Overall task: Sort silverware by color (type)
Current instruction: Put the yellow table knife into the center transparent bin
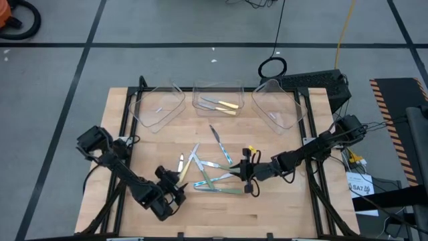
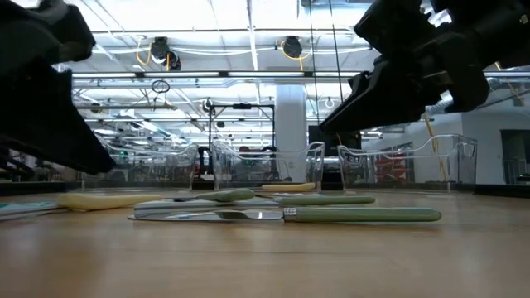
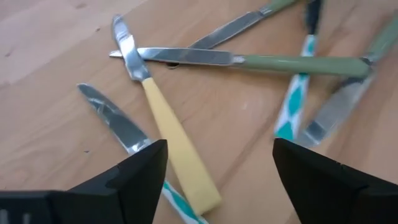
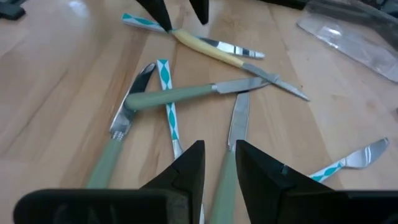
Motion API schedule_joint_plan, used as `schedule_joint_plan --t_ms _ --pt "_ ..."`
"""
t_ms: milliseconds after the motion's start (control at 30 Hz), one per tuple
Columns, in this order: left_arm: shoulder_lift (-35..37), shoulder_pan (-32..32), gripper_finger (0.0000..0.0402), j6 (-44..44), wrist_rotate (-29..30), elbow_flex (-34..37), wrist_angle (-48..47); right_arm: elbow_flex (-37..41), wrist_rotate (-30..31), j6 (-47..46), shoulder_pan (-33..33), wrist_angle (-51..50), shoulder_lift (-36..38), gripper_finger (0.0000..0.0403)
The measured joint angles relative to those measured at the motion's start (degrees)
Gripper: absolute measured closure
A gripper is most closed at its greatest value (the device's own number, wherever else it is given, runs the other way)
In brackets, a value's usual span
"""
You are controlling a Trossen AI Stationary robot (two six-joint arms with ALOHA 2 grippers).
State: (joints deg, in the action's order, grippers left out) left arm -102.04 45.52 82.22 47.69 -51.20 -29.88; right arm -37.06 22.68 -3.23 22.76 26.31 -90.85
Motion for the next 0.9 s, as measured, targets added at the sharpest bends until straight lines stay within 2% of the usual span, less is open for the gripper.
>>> schedule_joint_plan --t_ms 333,500,667,900 --pt "-2.4 2.1 0.0166 -4.0 6.0 0.0 0.3 0.0 0.0 -0.7 0.7 -3.2 0.0 0.0316" --pt "-4.6 1.6 0.0169 -1.9 5.6 0.0 0.1 0.0 0.0 -0.7 1.3 -3.5 0.0 0.0316" --pt "-7.9 0.9 0.017 0.5 2.3 0.0 0.1 0.0 0.0 -0.7 1.4 -3.5 0.0 0.0316" --pt "-9.8 -0.3 0.017 3.2 2.6 -0.2 0.0 0.0 0.0 -0.6 1.4 -3.0 0.0 0.0316"
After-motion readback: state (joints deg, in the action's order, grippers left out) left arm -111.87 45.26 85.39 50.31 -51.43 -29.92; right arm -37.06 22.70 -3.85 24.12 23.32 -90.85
